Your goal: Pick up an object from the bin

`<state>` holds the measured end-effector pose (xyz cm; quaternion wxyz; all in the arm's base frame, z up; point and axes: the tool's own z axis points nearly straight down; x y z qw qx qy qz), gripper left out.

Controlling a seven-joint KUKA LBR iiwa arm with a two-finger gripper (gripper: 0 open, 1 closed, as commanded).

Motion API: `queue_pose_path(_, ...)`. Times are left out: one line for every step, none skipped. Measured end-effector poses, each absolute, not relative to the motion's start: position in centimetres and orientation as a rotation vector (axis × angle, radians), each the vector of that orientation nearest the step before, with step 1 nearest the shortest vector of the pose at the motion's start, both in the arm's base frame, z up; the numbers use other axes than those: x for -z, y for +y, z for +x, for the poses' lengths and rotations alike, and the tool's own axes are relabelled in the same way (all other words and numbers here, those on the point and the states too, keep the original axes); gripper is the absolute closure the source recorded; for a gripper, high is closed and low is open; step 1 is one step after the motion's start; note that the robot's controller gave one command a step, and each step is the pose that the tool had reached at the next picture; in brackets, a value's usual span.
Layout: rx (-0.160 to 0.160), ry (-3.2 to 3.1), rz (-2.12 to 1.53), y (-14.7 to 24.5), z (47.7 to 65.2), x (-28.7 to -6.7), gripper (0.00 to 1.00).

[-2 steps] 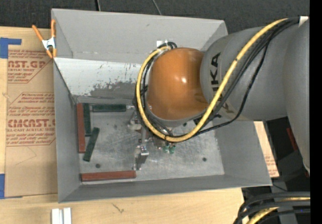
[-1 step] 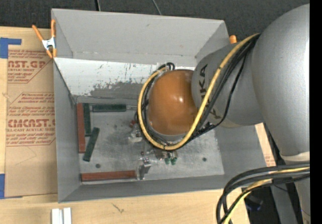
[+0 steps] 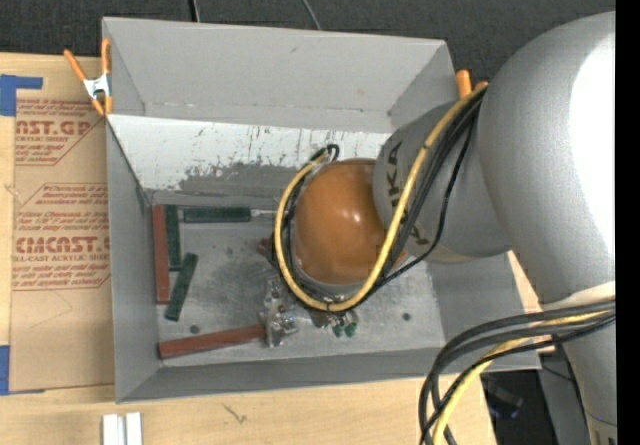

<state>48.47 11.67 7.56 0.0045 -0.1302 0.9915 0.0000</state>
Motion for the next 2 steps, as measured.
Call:
queue_pose_path(0.0,3.106,-0.407,11.7,48.5,-7.6,1.0)
queue_pose_path(-0.002,3.098,-0.521,11.3,49.6,-19.5,1.0)
